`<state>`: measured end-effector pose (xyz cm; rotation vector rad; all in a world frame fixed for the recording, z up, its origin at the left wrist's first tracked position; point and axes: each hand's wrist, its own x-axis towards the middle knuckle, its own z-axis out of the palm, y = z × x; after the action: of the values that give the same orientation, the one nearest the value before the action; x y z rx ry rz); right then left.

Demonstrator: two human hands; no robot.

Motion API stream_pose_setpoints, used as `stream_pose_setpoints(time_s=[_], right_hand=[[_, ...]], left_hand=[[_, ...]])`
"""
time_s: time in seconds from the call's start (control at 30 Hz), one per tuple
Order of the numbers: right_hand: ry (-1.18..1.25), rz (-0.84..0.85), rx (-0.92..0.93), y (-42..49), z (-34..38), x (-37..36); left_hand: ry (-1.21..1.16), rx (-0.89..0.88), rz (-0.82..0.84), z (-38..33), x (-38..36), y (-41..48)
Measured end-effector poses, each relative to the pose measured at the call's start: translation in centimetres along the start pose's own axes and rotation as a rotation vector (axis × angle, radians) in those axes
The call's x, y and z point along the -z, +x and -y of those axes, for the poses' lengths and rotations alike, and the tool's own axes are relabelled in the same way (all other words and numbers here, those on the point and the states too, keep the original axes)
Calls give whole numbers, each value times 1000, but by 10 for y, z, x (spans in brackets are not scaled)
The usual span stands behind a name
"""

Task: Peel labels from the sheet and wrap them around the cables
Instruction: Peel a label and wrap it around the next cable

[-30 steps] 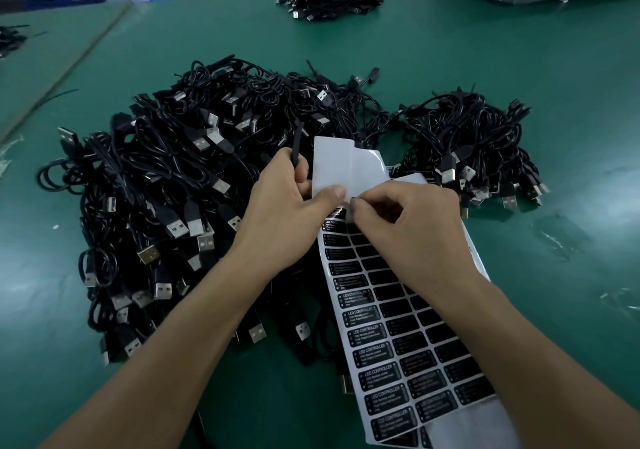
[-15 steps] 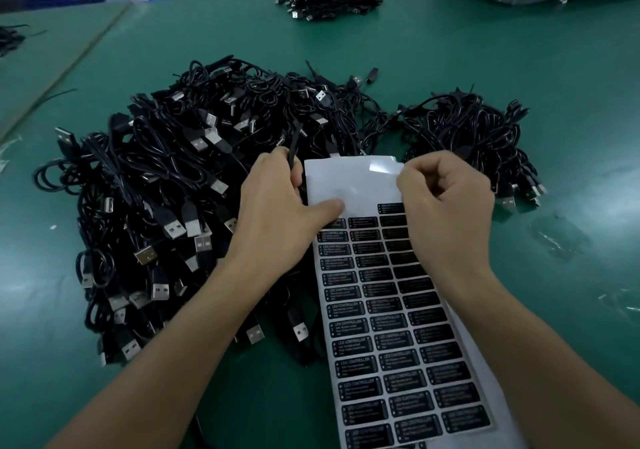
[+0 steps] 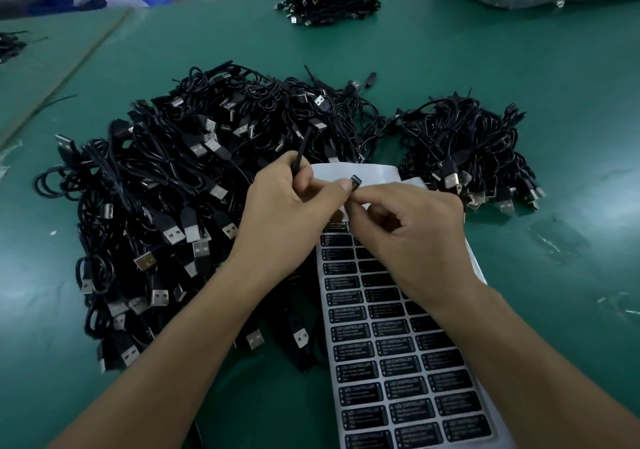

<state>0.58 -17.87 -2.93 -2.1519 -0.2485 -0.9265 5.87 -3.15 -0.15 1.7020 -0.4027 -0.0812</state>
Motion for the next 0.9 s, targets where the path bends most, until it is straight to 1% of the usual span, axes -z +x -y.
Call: stream_pose_setpoints(time_s=[0.13,0.3,0.4,0.57,0.7,0.8,0.9], right_hand=[[64,21,-44,0,1,1],[232,38,-316,0,0,3],[305,88,-408,4,-3,4],[419,40,-465,6,-5,4],[382,25,-465,7,-6,3],[362,-11,-499,7,-7,2],[380,-76,-529,8,-9,4]], left_hand=[[-51,9,-6,3,1,2],[-54,14,-29,0,0,2],[-72,7,-8,0,0,2],[-75,-6,50,2,2,2],[-14,-18,22,5,1,1],[96,35,3,3,-2,0],[17,107,5,2,0,1]])
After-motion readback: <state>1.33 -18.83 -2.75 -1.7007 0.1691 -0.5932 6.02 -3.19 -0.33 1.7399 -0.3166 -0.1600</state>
